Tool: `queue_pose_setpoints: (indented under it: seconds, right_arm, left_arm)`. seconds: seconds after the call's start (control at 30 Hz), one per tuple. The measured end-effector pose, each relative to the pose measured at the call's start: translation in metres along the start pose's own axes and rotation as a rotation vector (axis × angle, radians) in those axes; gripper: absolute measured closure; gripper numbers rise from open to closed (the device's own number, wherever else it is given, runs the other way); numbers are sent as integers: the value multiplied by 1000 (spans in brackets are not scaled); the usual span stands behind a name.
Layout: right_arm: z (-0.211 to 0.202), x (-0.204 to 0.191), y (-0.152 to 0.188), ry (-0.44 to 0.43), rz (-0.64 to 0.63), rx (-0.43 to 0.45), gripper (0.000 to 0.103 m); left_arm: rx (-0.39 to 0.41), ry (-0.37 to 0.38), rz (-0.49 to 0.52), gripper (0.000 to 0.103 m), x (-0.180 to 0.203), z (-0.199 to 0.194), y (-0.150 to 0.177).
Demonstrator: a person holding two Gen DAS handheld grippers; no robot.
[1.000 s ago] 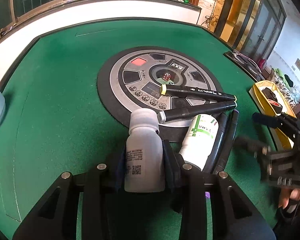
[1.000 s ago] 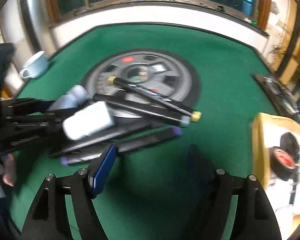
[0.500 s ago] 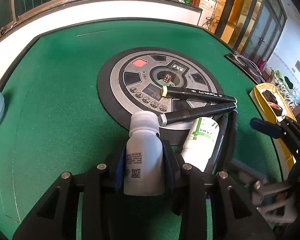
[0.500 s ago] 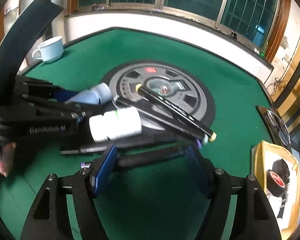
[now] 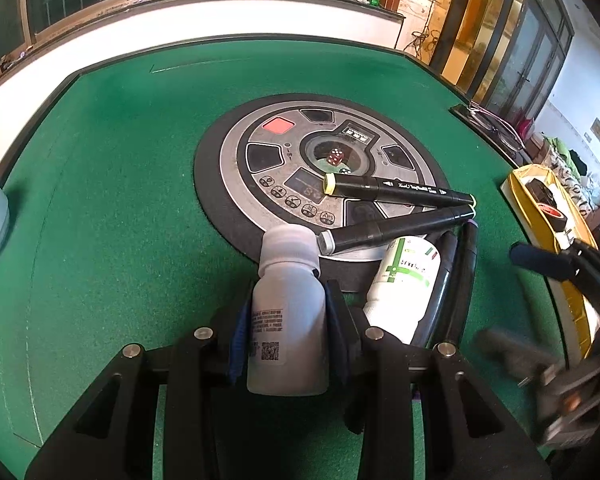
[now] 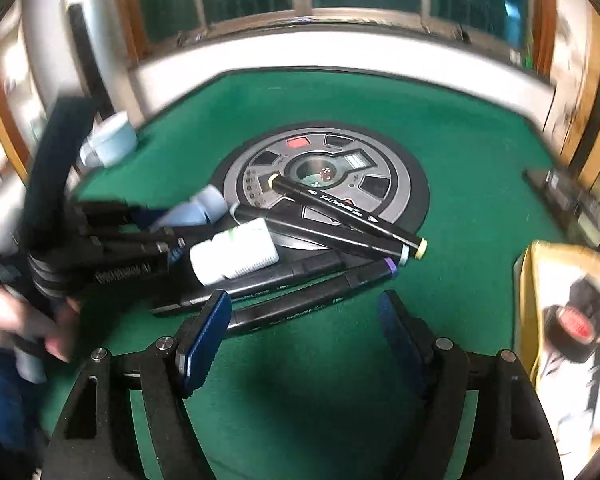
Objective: Organize rigid objects
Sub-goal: 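Grasp the purple-capped black marker with the right gripper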
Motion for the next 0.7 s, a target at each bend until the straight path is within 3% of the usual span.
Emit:
queue_pose_setpoints:
  seconds: [0.13, 0.2, 0.33, 0.4, 0.53, 0.6, 0.7]
  right_arm:
    - [10, -19, 0, 28, -38, -23, 32]
    - [17, -27, 1, 101, -83, -46, 32]
    - [17, -31, 3, 164, -120, -43, 31]
    - [21, -30, 2, 194, -140, -38, 25]
    - [23, -32, 0, 226, -169, -35, 23]
    - [24, -39, 0, 297, -241, -21, 15]
    - [26, -43, 9, 425, -350, -67, 15]
  left_arm:
    - [-1, 0, 0, 71, 0, 0, 0]
    - [-1, 1, 0, 71, 0, 0, 0]
    - [-1, 4, -6, 71, -1, 0, -1]
    - [-2, 3, -8, 71, -1, 0, -1]
    - [0, -6, -1, 71, 1, 1, -1]
    - [1, -3, -4, 71, 1, 1, -1]
    - [1, 2, -4, 71, 0, 1, 0]
Point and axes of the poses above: each gripper's, at about its wrist camera, not at the fingertips, and z roughly the way its jaws point, x to its right, y to its underside, the point moved 4 cm from there along z, roughly the way its jaws point, and after that the axes turned 4 degrees about -y, right-handed, at the moved point
